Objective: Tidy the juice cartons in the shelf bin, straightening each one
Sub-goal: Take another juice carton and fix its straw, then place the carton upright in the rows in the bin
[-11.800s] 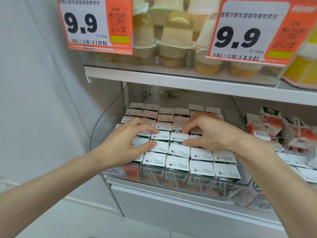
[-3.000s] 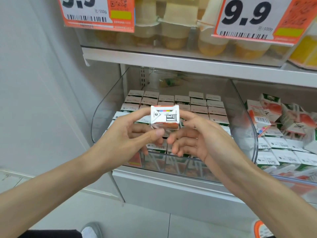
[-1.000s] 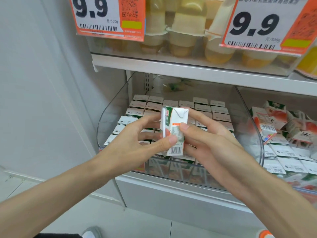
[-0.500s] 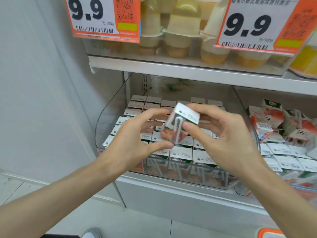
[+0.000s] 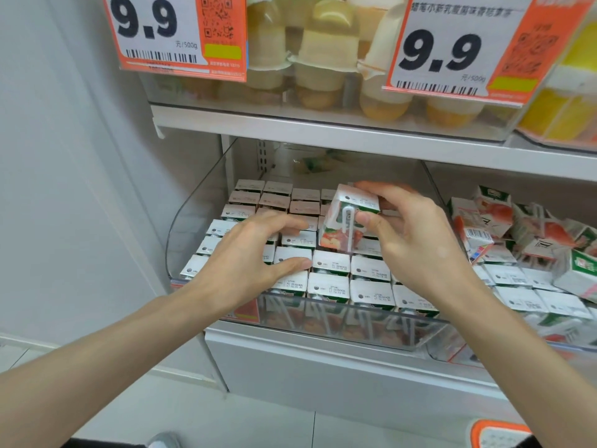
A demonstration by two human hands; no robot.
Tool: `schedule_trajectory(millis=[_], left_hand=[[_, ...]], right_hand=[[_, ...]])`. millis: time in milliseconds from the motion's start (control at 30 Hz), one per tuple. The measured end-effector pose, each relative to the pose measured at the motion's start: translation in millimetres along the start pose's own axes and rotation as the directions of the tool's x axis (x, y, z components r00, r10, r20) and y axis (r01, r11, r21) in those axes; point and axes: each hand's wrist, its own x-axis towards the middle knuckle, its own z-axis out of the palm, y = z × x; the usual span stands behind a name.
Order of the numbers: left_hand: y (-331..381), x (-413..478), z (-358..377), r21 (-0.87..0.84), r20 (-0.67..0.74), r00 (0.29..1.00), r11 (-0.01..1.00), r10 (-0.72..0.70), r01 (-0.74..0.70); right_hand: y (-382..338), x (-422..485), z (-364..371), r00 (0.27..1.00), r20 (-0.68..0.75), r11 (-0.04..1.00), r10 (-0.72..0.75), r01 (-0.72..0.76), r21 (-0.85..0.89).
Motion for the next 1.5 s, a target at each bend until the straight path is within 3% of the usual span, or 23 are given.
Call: schedule_trajectory(millis=[300,600,867,1000,1100,1233,1500], left_hand=[[-1,6,-1,-0.042,0.018,1.0,0.999,-0.022,0.022],[-4,15,-4,0.046,0.125,0.992,0.999,-0.027,0.021],[-7,16,-4,0.019,0.134,0.991,1.0,-0.002,0.0],[-6,16,-3,0.014,0.13,0.992,1.0,-0.005,0.003],[-4,17,-1,0.017,0.129,0.992,1.0,-0.009,0.006],[0,20,5,0.012,0.132,0.991,1.0,0.003,-0.004],[21,34,20,-0.039,0.127,0.992,0.999,0.002,0.003]], right_hand=[[-2,13,1,0.998,0.062,0.985,-0.009,0.019,-0.169],[-13,20,4,0.98,0.197,0.945,-0.036,0.098,-0.312],[12,16,15,0.957,0.289,0.94,-0.007,0.105,-0.325],[21,14,13,0.921,0.388,0.917,-0.029,0.179,-0.357],[21,17,-4,0.925,0.379,0.892,-0.002,0.173,-0.418],[22,22,-23,0.939,0.33,0.769,0.095,0.142,-0.623],[24,34,-37,0.868,0.459,0.796,0.19,0.137,-0.589]])
